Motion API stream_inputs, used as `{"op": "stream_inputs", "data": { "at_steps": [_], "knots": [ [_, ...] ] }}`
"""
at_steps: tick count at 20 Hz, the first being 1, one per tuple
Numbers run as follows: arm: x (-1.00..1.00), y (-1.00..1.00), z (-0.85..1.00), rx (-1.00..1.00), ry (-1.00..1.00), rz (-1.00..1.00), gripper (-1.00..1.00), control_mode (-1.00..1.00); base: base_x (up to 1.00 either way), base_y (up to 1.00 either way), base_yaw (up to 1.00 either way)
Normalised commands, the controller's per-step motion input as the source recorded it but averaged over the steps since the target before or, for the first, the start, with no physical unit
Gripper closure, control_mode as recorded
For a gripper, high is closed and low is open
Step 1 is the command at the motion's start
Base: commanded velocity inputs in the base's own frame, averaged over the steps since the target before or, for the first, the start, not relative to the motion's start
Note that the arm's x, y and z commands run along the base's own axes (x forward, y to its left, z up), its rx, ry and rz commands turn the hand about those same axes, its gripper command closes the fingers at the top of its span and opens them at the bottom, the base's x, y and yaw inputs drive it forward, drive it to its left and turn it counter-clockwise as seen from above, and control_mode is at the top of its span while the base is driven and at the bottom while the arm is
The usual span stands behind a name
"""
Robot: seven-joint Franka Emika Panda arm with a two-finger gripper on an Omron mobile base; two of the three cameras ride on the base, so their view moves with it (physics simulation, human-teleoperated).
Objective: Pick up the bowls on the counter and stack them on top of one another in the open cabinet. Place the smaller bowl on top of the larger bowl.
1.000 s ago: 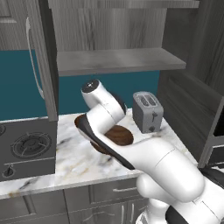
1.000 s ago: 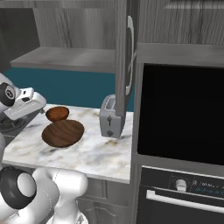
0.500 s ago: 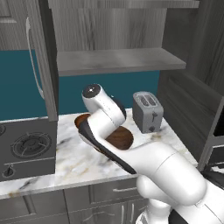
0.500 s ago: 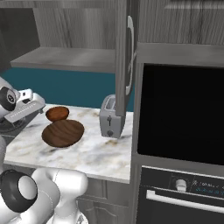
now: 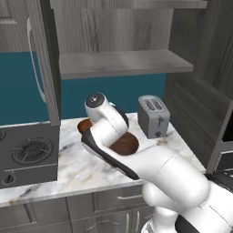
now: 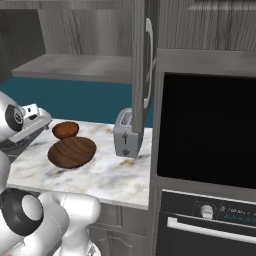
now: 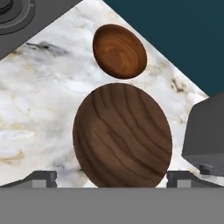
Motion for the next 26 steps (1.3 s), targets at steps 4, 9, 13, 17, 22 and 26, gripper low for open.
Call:
{"op": "stream_inputs", "data": {
  "at_steps": [4,9,13,17,22,26],
  "knots": [
    [0.33,0.25,-0.16,0.0,0.0,0.08,-1.0,-1.0,0.0,0.0,0.0],
    [0.23,0.22,-0.14,-0.02,0.0,0.02,-1.0,-1.0,0.0,0.0,0.0],
    [0.27,0.17,-0.17,-0.03,0.0,0.0,-1.0,-1.0,0.0,0.0,0.0],
    [0.39,0.08,-0.15,-0.02,0.0,0.0,-1.0,-1.0,0.0,0.0,0.0],
    [0.49,0.13,-0.19,-0.03,0.05,0.0,-1.0,-1.0,0.0,0.0,0.0],
    [0.42,0.18,-0.23,-0.02,0.07,0.0,-1.0,-1.0,0.0,0.0,0.0]
  ]
}}
